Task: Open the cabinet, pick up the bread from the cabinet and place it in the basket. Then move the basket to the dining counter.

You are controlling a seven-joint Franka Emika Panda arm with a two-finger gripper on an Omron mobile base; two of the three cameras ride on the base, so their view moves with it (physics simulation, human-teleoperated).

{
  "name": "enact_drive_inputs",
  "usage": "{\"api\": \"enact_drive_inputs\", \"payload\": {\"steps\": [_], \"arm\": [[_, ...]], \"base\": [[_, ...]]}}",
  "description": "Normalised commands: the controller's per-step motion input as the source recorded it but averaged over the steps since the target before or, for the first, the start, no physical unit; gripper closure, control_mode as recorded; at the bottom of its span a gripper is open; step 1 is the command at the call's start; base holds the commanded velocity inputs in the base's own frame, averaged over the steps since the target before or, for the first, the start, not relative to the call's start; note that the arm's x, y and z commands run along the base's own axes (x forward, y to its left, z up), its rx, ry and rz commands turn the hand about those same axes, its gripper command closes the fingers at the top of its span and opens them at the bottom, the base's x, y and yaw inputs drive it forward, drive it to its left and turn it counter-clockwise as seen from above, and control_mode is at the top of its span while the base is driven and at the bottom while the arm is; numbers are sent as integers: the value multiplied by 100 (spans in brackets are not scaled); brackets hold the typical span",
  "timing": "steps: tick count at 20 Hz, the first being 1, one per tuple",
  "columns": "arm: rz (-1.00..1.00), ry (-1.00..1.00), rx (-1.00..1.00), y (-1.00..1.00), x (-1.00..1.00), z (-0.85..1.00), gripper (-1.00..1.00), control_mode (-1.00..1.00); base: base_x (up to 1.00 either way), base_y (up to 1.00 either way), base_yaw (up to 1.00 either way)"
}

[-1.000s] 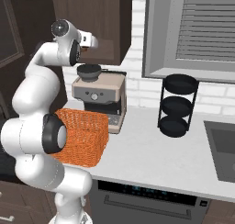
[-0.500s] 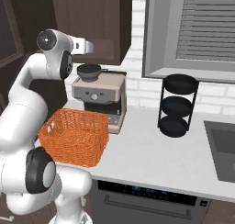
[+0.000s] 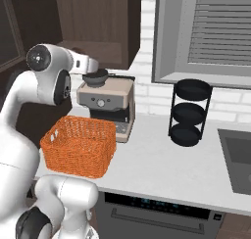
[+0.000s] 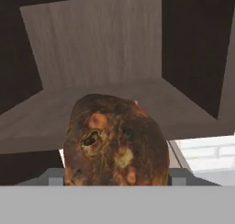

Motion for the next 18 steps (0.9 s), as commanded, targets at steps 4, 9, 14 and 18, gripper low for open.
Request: {"api": "enact_drive_inputs", "payload": {"steps": [4, 9, 14, 18], "arm": [[-3, 37, 9, -4, -100, 47, 100, -100], [-2, 45, 0, 7, -97, -28, 100, -100], [-1, 37, -2, 16, -25, -91, 100, -100], [1, 23, -4, 11, 30, -92, 100, -100]], "base": [[0, 0, 0], [0, 0, 0], [0, 0, 0], [0, 0, 0]]}}
